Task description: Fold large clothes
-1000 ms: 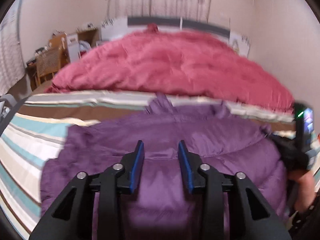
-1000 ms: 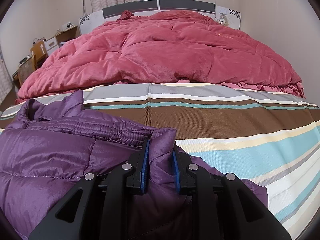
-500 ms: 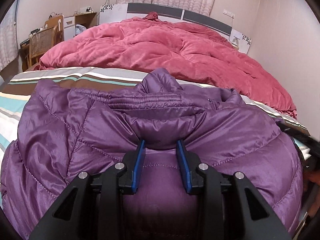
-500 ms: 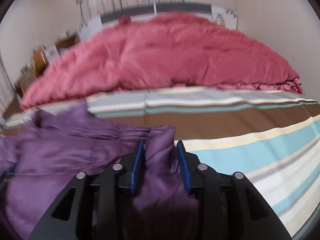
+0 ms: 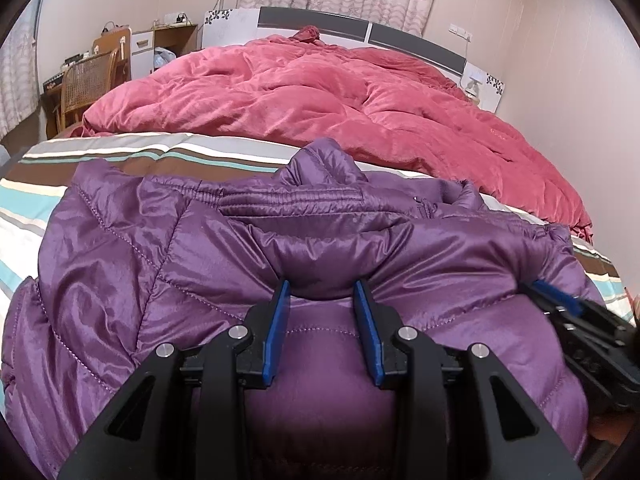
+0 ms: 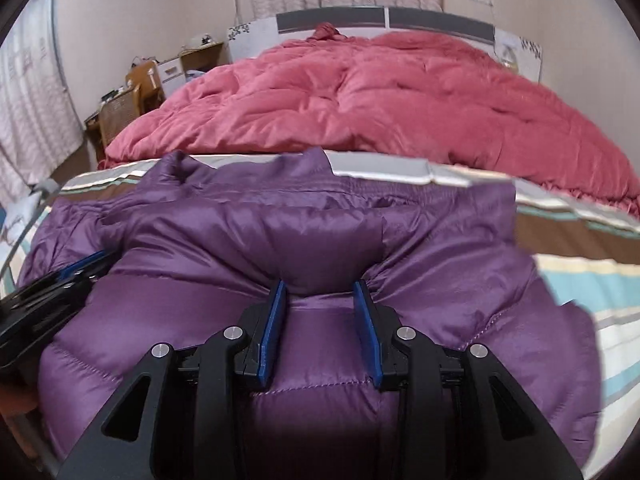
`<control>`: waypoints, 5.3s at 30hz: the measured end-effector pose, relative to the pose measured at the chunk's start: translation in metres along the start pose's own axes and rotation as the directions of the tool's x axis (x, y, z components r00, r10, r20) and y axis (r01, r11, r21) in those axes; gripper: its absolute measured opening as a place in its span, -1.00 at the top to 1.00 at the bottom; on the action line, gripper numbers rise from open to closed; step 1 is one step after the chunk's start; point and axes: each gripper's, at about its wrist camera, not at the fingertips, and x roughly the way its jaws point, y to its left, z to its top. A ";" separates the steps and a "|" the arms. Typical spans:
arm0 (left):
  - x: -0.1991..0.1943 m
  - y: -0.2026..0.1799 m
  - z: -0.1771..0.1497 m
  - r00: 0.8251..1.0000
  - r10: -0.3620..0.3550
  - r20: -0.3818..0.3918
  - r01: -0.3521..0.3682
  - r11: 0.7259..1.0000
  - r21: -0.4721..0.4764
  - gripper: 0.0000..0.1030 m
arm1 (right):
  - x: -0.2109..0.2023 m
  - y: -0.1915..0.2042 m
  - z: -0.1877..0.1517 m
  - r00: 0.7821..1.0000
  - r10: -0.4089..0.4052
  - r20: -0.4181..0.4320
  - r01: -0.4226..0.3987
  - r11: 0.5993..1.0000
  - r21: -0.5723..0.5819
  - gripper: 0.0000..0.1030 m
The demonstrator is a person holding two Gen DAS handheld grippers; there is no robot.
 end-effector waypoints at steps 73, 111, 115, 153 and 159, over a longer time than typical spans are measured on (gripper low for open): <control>-0.113 0.126 -0.132 0.990 -0.131 0.045 0.134 0.816 -0.562 -0.18 | -0.102 0.061 -0.062 0.994 0.105 -0.012 -0.105 0.994 -0.031 0.61; -0.129 0.116 -0.114 0.940 -0.210 0.267 0.329 0.761 -0.559 0.75 | -0.087 0.064 -0.087 0.986 0.131 -0.100 -0.134 0.991 -0.023 0.61; -0.163 0.110 -0.114 0.933 -0.176 0.313 0.311 0.830 -0.463 0.76 | -0.099 0.080 -0.103 0.980 0.153 -0.125 -0.158 0.987 -0.034 0.61; -0.220 -0.113 -0.049 0.915 -0.019 0.403 -0.171 0.887 0.429 0.72 | -0.186 -0.110 -0.143 0.989 -0.116 0.092 0.066 0.902 0.426 0.61; -0.209 -0.151 -0.068 0.923 -0.037 0.383 -0.202 0.800 0.565 0.71 | -0.194 -0.137 -0.156 0.987 -0.131 0.097 0.065 0.863 0.502 0.61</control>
